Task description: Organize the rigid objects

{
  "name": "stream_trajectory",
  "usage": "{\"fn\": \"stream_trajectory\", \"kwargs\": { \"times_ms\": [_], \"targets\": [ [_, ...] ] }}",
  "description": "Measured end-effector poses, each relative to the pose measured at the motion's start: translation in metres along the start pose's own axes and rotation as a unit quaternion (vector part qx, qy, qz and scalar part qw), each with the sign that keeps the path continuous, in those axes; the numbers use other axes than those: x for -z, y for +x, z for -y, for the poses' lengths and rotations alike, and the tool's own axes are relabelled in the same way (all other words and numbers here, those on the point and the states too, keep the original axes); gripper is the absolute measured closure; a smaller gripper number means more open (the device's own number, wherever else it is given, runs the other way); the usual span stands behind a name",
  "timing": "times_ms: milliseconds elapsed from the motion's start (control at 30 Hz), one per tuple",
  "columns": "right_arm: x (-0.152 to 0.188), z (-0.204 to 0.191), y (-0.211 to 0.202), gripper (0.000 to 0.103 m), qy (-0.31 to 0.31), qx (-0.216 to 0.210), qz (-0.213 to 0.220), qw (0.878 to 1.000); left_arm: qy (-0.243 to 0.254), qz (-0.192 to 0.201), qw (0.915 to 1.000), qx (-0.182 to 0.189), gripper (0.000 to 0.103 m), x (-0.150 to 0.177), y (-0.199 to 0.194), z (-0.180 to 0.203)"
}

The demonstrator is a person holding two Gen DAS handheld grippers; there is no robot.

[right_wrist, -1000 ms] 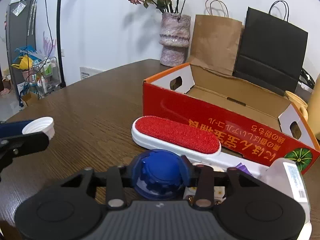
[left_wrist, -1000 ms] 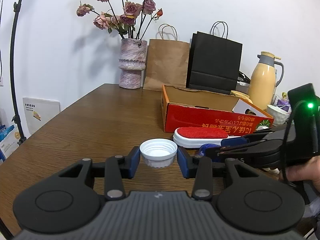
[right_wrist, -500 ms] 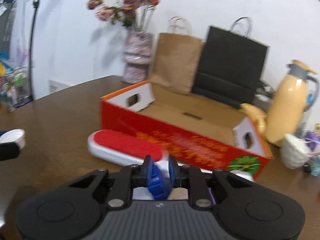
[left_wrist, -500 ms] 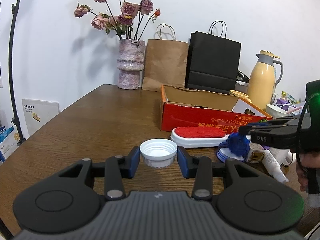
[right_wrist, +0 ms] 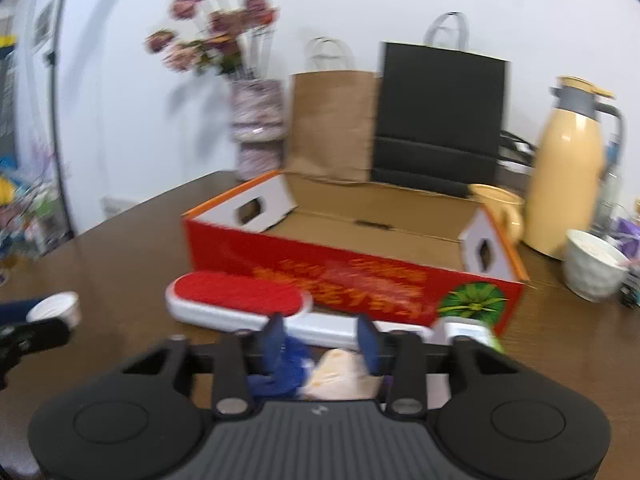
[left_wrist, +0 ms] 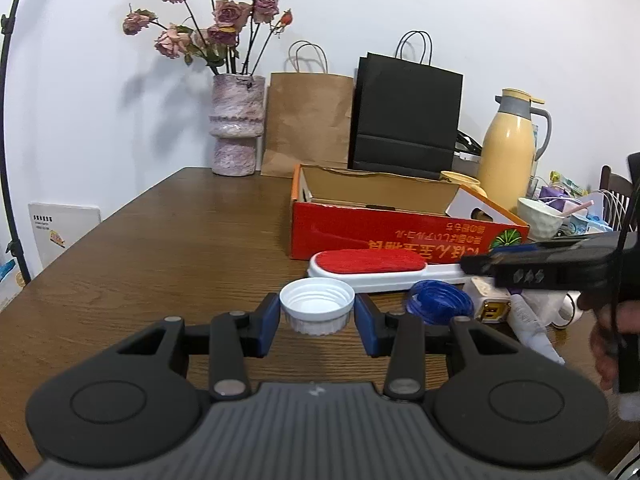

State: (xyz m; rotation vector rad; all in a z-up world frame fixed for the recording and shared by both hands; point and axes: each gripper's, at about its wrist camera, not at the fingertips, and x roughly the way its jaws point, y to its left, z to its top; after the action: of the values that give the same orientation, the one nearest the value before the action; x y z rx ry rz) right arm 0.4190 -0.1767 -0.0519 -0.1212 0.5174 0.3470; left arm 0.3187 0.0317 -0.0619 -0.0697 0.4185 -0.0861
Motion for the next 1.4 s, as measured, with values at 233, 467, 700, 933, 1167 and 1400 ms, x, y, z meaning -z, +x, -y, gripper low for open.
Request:
{"fn": "stream_trajectory", "kwargs": {
  "times_ms": [233, 467, 700, 933, 1167, 1400],
  "targets": [
    [0.001, -0.019, 0.016, 0.073, -0.023, -0.026, -0.024, 0.999, 0.005, -0.003, 1.0000, -0.001, 0.062, 0.001, 0.000, 0.004],
    [0.008, -0.026, 0.022, 0.071, -0.025, -0.045, -0.038, 0.998, 0.000, -0.013, 0.9999, -0.006, 0.062, 0.004, 0.005, -0.001],
    [0.011, -0.028, 0.028, 0.097, -0.015, -0.077, -0.048, 0.996, 0.002, -0.015, 0.9999, -0.002, 0.062, 0.005, 0.006, -0.001],
    [0.008, -0.031, 0.012, 0.098, -0.022, -0.078, -0.027, 0.996, 0.005, -0.011, 0.9999, -0.003, 0.062, 0.003, 0.004, 0.001],
    [0.012, -0.039, -0.042, 0.099, -0.047, -0.079, -0.005, 0.996, 0.012, -0.003, 0.9999, 0.011, 0.062, 0.001, -0.009, 0.011],
    [0.064, -0.042, -0.088, 0.100, -0.037, -0.066, -0.036, 0.997, 0.027, -0.046, 0.9974, 0.048, 0.062, 0.035, -0.019, 0.041]
  ]
}}
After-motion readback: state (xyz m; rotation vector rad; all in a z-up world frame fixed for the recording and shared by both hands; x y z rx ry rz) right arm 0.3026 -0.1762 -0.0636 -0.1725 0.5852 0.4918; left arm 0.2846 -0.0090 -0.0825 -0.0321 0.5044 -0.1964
